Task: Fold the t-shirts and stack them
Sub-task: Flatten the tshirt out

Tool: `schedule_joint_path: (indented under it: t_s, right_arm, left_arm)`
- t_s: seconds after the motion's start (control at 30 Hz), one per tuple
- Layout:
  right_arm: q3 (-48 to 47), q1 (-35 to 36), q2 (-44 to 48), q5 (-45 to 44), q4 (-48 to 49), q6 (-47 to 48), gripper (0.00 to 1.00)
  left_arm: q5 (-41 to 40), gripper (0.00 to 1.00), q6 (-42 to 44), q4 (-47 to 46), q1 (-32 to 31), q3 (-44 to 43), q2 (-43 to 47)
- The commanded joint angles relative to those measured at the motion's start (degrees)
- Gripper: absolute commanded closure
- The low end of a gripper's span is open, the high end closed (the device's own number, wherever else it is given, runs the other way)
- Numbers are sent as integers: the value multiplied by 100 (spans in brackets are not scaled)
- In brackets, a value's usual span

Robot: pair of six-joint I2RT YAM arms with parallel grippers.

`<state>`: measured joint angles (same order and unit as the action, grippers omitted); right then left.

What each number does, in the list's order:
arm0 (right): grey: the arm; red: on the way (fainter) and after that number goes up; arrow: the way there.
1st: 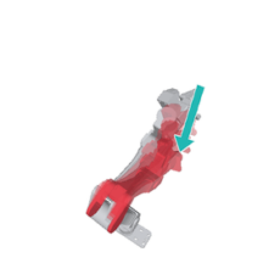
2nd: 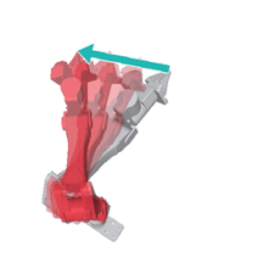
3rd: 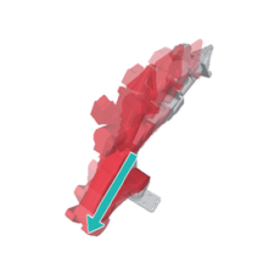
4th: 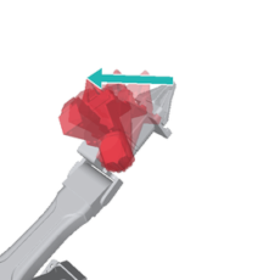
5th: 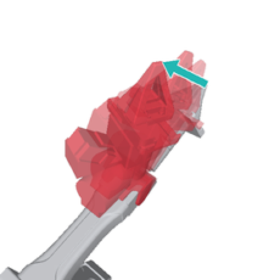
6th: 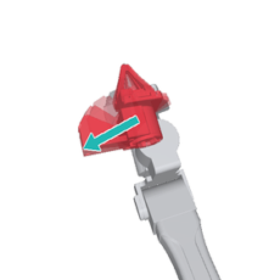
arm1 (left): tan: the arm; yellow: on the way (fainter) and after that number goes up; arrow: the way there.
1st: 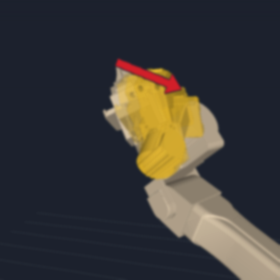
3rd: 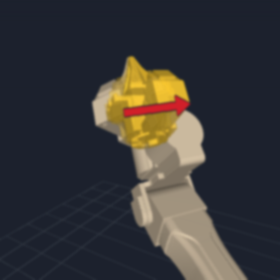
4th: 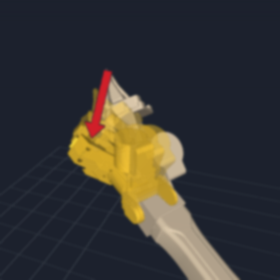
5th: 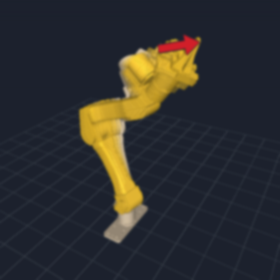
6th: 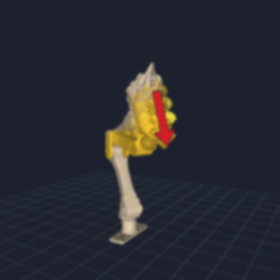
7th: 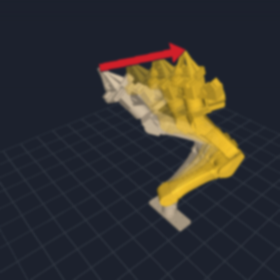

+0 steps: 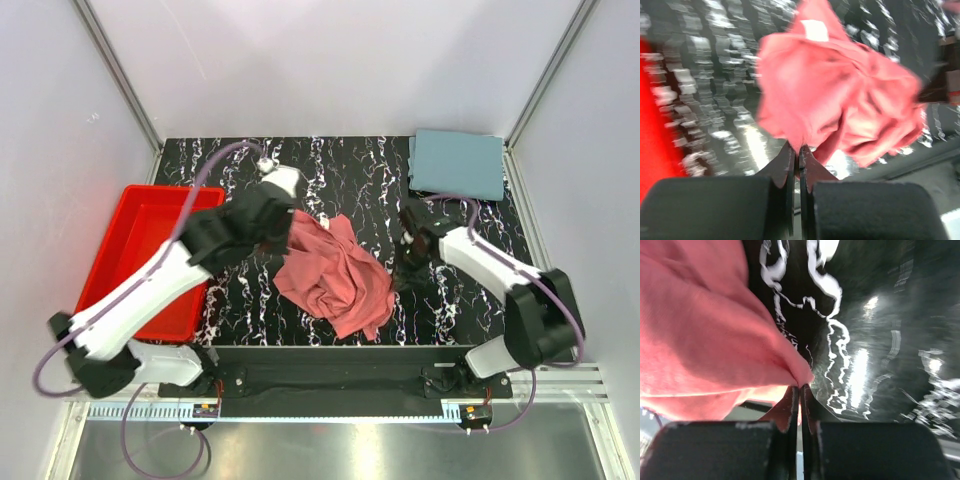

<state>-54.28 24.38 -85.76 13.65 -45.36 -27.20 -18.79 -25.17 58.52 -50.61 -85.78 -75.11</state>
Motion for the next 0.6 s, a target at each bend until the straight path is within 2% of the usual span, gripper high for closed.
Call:
schedule_joint_path:
  t_s: [0.0,0.23,0.43,0.57]
  right_arm:
    - [-705,14,813,-1214,-727,92,100]
    - [-2268,14,1500,-2461,-1492,-75,100]
    - [-3420,14,1930,-3104,-1748,-57,100]
    - [-3694,14,2448,-3018,-1450,-57,100]
  left_arm:
    - [-1319,100,276,537,138,201,766]
    - [-2724,100,469,564,403,18,1902]
    - [-3788,100,680,-42,420,-263,2483]
    - [-4071,100,1215,-964,420,-299,2913]
